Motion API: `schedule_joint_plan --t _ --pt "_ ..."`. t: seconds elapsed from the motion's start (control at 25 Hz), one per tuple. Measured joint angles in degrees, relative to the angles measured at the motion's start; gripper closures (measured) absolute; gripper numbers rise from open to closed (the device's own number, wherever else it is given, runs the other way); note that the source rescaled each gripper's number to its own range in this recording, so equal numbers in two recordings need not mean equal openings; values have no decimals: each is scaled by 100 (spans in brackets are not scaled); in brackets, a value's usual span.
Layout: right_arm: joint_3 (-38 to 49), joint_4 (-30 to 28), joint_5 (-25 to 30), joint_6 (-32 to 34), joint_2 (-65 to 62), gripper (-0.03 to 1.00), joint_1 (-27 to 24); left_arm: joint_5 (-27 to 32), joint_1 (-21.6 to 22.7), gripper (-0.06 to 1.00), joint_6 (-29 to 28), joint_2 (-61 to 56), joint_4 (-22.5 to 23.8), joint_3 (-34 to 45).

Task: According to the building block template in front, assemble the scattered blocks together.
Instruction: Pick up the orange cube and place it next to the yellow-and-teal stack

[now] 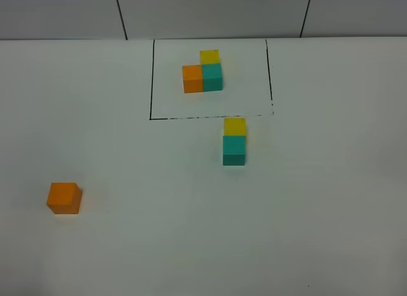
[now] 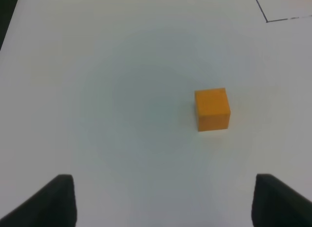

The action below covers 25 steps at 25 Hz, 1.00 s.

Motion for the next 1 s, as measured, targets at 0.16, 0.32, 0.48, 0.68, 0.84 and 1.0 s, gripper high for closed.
schedule_joint_plan --t 0.16,0.32,0.48,0.68,0.84,1.0 --pt "0 -11 0 50 0 11 0 0 0 22 0 0 0 0" --pt "0 -11 0 66 0 22 0 0 0 22 0 0 0 0" --pt "0 -11 0 86 0 25 0 0 0 22 0 0 0 0" --pt "0 -11 0 91 0 26 0 0 0 22 0 0 0 0" --pt "0 -11 0 91 0 26 0 0 0 22 0 0 0 0" --pt "0 -11 0 91 0 26 0 0 0 22 0 0 0 0"
